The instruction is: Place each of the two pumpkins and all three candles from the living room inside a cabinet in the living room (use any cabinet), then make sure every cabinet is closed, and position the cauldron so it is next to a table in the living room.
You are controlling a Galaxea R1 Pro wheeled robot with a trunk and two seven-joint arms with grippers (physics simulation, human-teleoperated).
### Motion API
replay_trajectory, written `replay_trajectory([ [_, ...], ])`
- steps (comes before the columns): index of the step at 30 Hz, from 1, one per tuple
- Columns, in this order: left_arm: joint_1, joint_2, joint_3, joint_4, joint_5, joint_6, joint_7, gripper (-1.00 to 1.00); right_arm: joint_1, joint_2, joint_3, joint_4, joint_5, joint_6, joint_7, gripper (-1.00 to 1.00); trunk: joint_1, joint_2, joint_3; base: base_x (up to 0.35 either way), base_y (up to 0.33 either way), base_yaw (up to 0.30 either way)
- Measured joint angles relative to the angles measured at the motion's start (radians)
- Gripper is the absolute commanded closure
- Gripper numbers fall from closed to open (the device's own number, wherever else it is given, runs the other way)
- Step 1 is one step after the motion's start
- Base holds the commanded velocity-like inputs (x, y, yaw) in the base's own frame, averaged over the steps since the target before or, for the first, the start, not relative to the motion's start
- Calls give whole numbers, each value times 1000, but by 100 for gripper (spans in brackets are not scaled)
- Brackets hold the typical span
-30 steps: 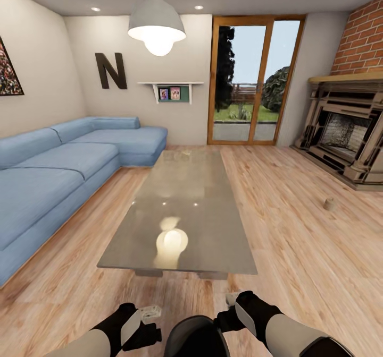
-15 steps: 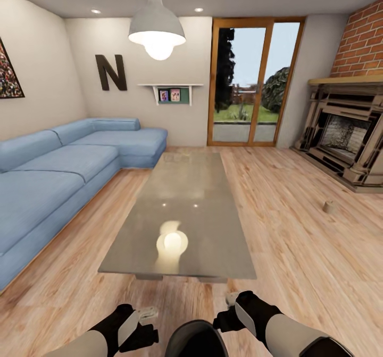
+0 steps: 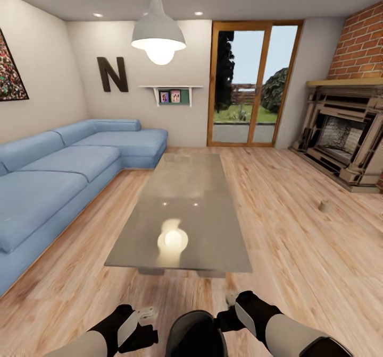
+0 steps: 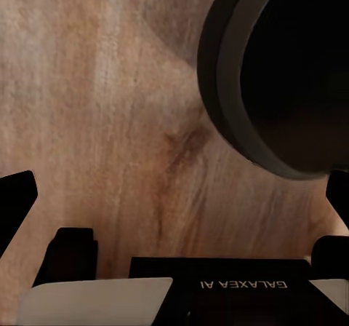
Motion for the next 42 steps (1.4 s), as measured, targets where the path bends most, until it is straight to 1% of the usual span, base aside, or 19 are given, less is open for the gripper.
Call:
replay_trajectory([
  [5, 0, 0, 0, 0, 0, 0, 0, -100, 0, -1, -1, 0, 0, 1, -1, -100, -19, 35, 16, -310, 0, -21],
  [10, 0, 0, 0, 0, 0, 0, 0, -100, 0, -3, -2, 0, 0, 1, -1, -100, -38, 70, 31, -312, 0, -187],
  [22, 0, -1, -1, 0, 0, -3, 0, -100, 0, -3, -3, 0, 0, 1, -1, -100, -84, 154, 69, -313, 0, -282],
  [28, 0, -2, 0, 16, 0, -45, 0, -100, 0, -4, -3, 0, 0, 1, -3, -100, -107, 196, 88, -313, 0, -295],
  [38, 0, -6, 1, 36, 1, -58, 1, -100, 0, -5, -5, -2, 0, 3, -13, -100, -146, 266, 119, -311, 0, -295],
  [42, 0, -9, 1, 37, 2, -59, 1, -100, 0, -5, -5, -2, 0, 3, -15, -100, -161, 294, 132, -179, 0, -295],
])
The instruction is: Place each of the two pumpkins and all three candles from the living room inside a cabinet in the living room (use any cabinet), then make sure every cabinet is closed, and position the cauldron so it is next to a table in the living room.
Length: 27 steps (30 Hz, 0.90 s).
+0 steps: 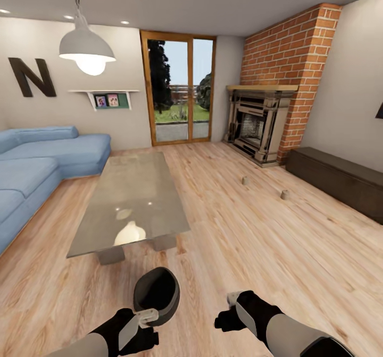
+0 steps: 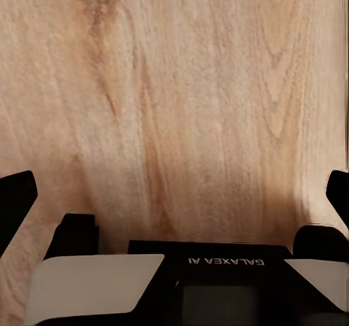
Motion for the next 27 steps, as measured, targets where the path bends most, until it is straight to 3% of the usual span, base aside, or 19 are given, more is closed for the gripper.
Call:
replay_trajectory([
  [16, 0, -5, 1, 1, 1, -6, 0, -100, 0, 0, 0, -1, 0, 25, -1, -100, -62, 112, 52, -15, 0, -292],
  [27, 0, -6, 1, 2, 1, -20, -1, -100, 0, 0, 0, -2, 0, 24, -1, -100, -62, 112, 65, 0, 0, -226],
])
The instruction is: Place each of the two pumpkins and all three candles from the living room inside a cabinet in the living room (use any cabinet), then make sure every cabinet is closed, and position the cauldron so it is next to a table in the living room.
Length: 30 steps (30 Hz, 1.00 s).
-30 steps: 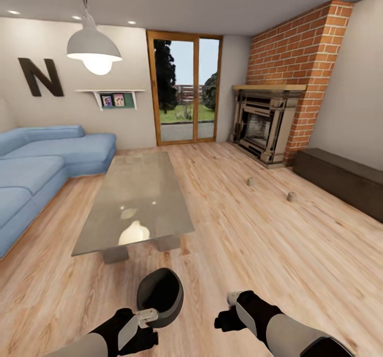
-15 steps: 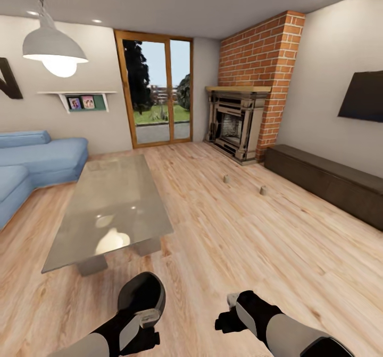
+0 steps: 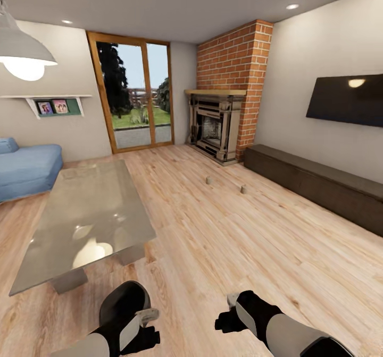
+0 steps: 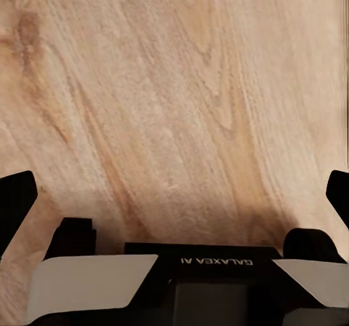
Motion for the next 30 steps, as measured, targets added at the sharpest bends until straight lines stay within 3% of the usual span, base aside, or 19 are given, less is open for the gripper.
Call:
replay_trajectory([
  [10, 0, -1, -1, 37, -1, -78, 0, -100, 0, 0, 0, 0, 0, 0, 0, -100, 0, 0, 14, 18, -11, -200],
  [30, 0, -2, -1, 39, 0, -85, 0, -100, 0, 0, 0, 0, 0, -1, 1, -100, 0, 0, 42, 189, -146, -161],
])
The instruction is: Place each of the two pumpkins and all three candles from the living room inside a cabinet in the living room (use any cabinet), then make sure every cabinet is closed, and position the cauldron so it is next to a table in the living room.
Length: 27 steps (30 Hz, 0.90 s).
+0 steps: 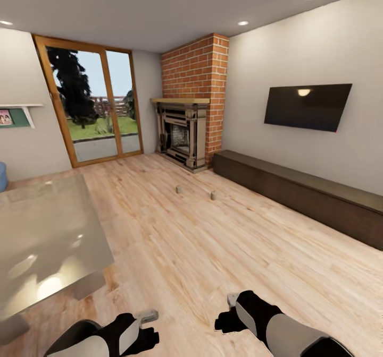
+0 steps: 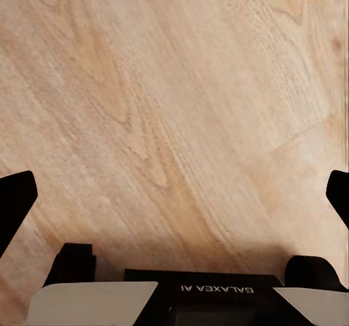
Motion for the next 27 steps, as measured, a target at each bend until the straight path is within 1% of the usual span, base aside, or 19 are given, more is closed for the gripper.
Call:
replay_trajectory([
  [13, 0, -3, 0, 0, 0, 0, 0, -100, 0, 0, 0, 0, 0, 0, 0, -100, 0, 0, 19, 247, -185, -109],
  [27, 0, -3, 0, 0, 0, 0, 0, -100, 0, 0, 0, 0, 0, 1, 0, -100, 0, 0, 40, 328, -5, -84],
])
